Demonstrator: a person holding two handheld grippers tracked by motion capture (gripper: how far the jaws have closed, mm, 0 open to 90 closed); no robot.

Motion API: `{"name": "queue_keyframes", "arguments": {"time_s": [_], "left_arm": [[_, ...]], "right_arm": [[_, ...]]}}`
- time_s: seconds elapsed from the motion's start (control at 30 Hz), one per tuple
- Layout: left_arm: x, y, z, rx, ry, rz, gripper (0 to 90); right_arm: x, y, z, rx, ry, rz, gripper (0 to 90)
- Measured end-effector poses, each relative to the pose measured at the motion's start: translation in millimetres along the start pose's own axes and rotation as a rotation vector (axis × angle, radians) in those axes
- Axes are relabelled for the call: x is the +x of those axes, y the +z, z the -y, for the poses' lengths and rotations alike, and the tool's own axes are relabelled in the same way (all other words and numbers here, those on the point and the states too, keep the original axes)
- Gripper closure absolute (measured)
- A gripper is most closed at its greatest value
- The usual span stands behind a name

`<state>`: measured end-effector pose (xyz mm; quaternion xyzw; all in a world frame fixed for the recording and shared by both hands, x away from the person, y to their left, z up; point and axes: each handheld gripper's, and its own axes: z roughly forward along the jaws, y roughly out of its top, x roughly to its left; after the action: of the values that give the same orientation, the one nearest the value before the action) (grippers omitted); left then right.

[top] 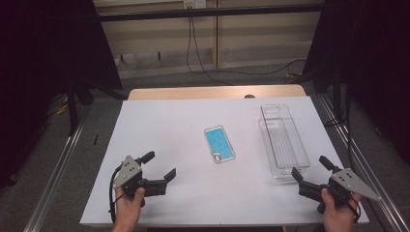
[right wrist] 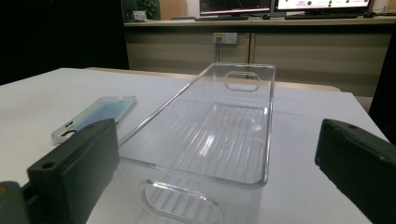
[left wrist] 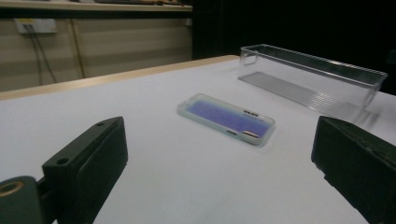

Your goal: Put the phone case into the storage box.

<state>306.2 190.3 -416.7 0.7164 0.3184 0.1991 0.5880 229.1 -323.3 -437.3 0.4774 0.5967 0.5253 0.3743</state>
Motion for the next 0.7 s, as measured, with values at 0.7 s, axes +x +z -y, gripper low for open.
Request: {"name": "queue_keyframes", "arguments": {"time_s": [0.7], "left_arm": [[-3.0,34.0,-8.2,-0.067,-0.008,0.032,2.0]], "right_arm": [[0.5,0.1,-0.1,-0.001,-0.006,-0.005,0.0]]}}
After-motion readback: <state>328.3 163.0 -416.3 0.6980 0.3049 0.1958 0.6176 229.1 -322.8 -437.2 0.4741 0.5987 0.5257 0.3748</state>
